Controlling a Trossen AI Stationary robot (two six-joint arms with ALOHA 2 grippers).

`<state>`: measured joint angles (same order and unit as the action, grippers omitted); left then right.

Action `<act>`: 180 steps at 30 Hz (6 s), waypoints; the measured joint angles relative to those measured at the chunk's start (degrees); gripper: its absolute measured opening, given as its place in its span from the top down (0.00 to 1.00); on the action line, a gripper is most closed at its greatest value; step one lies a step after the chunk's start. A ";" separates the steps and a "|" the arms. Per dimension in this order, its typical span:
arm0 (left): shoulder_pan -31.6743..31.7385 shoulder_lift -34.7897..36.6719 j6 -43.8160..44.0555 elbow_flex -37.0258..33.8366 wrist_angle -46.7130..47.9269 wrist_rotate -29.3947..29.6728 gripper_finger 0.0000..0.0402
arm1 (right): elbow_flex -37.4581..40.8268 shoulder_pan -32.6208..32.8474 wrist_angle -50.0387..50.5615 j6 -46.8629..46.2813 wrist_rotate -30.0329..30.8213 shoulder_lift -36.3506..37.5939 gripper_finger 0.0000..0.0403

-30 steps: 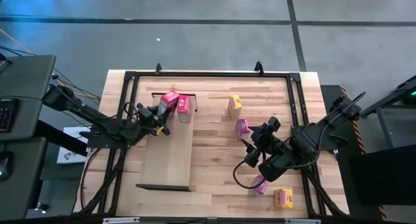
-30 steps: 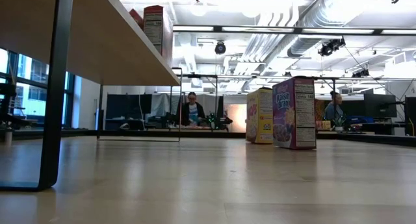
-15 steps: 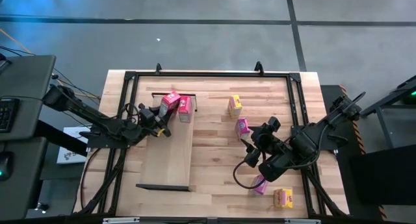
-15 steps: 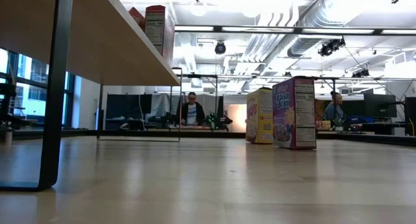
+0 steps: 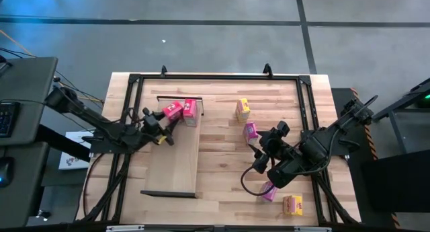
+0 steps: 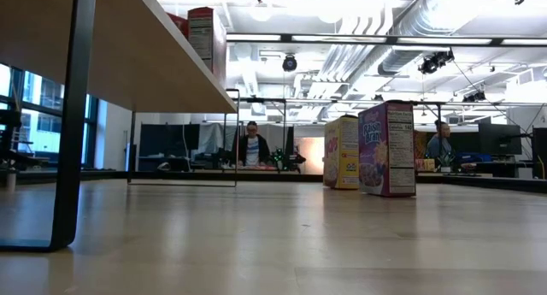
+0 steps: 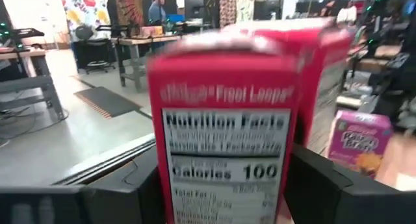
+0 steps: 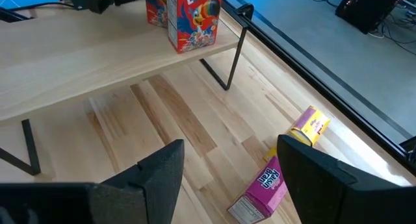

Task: Stack cereal on shelf
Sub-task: Put the red cereal box on the shelf aligned with the red cereal box, then put the top purple cereal box on the shelf

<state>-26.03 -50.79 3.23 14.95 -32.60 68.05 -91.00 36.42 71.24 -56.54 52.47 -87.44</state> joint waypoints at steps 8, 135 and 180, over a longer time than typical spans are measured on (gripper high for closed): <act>-5.24 6.14 -6.12 0.38 0.25 0.07 0.42 | 0.00 0.00 -0.39 -0.01 -0.39 0.00 0.41; -1.24 9.82 29.56 6.28 31.00 -25.54 1.00 | 0.00 -0.01 -2.43 1.50 -0.10 -0.04 0.41; 5.58 18.01 -0.29 2.30 10.86 -54.08 1.00 | 12.29 -4.26 17.34 -20.62 -4.47 2.03 0.41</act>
<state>-20.44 -32.79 2.94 17.26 -21.74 13.97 -78.72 32.17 88.58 -77.16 48.00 -85.40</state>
